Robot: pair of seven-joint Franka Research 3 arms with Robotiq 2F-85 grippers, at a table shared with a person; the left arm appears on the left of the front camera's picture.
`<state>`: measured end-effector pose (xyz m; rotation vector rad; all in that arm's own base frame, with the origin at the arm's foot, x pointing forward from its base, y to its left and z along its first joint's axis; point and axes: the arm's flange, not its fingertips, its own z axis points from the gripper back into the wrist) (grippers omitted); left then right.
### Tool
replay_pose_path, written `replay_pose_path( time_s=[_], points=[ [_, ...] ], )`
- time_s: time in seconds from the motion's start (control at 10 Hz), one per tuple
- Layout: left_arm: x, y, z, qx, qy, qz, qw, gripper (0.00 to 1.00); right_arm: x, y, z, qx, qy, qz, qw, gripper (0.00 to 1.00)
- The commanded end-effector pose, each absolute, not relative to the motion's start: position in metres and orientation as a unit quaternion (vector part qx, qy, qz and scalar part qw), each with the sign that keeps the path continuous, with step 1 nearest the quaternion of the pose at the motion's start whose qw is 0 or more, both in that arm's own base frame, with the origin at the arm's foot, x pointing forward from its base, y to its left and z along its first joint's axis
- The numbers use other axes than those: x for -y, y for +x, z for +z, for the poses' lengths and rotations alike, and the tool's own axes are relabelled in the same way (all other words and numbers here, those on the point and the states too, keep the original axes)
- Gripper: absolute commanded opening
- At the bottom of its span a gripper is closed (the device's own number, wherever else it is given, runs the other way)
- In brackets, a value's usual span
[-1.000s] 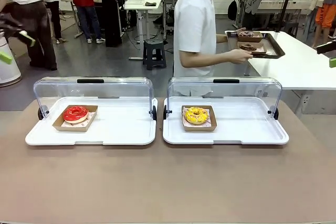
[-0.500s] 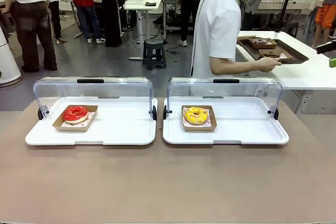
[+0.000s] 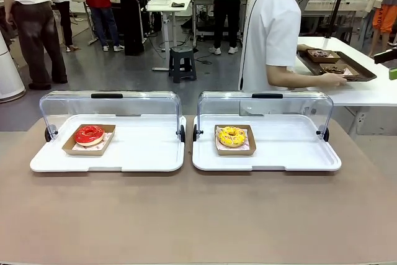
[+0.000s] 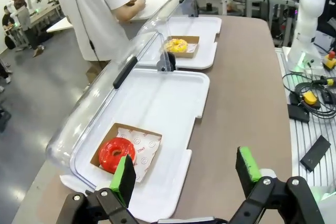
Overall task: Provide the desired donut to the person.
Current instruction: Place the picked Paper togo box onto the Handle tray extended by the person.
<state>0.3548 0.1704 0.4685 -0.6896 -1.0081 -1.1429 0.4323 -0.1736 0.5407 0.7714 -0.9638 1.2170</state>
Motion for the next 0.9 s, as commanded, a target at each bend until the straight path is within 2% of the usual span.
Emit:
replay_pose_path(
  time_s=[0.0,0.1,0.8],
  points=[
    [-0.177,0.374,0.477,0.437,-0.328,-0.534,0.645,1.00,0.171,0.431,0.540,0.425,0.337,0.535,0.647,1.00],
    [-0.170,0.355,0.468,0.447,-0.306,-0.507,0.670,1.00,0.171,0.431,0.540,0.425,0.337,0.535,0.647,1.00],
    [-0.170,0.355,0.468,0.447,-0.306,-0.507,0.670,1.00,0.171,0.431,0.540,0.425,0.337,0.535,0.647,1.00]
  ],
)
